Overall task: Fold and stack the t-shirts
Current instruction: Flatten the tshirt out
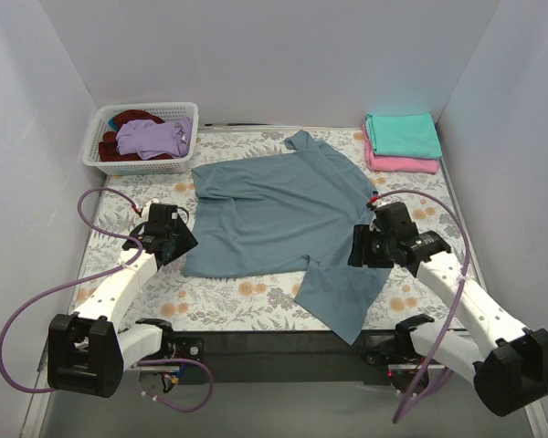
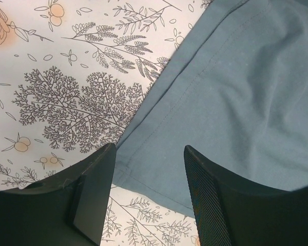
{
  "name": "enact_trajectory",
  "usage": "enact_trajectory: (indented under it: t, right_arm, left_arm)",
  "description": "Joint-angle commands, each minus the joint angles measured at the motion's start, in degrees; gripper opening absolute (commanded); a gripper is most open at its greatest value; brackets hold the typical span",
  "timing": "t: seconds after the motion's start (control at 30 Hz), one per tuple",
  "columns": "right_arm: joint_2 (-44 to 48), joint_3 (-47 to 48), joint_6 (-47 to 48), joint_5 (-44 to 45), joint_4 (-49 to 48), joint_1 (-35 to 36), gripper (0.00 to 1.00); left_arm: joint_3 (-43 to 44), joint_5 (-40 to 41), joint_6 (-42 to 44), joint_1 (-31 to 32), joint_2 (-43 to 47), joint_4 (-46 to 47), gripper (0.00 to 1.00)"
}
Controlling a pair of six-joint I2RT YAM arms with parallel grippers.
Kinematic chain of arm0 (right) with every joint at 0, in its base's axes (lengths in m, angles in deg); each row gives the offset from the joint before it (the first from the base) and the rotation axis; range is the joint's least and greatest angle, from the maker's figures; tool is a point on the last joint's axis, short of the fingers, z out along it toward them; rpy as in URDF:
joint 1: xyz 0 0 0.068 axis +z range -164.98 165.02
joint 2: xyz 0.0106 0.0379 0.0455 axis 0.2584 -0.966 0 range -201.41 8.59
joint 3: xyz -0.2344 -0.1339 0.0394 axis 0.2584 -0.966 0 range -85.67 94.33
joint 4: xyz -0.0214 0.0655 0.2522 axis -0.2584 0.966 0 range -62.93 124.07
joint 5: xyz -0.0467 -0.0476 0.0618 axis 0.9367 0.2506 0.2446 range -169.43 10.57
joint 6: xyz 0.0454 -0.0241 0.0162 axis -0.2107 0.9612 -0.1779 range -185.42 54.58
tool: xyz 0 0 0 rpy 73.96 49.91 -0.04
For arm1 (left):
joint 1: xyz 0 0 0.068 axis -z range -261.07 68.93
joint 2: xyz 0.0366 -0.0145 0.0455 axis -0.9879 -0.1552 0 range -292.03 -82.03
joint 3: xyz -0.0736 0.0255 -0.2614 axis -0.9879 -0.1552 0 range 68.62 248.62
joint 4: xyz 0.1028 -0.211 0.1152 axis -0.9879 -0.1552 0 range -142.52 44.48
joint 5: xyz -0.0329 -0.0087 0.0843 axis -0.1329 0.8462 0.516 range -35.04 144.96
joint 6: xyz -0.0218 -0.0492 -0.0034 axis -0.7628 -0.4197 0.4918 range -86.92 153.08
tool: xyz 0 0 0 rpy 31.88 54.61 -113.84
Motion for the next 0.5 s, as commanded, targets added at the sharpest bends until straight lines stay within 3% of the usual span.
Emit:
enact_trajectory:
  t: [0.0,0.27,0.47]
  right_arm:
    - [-5.26,-0.77,5.62,4.39,-9.52,-10.97,0.62]
    - [-19.93,-5.35,5.27,-1.25,-26.84,-25.84,0.63]
    - [-29.08,0.79,5.89,0.04,-28.09,-31.74,0.64]
  left_arm:
    - [0.43,0.14,0.51,0.19,0.73,1.30,0.55]
    - [0.52,0.14,0.60,0.19,0.38,1.39,0.55]
    - [0.60,-0.21,0.69,0.19,0.29,1.39,0.55]
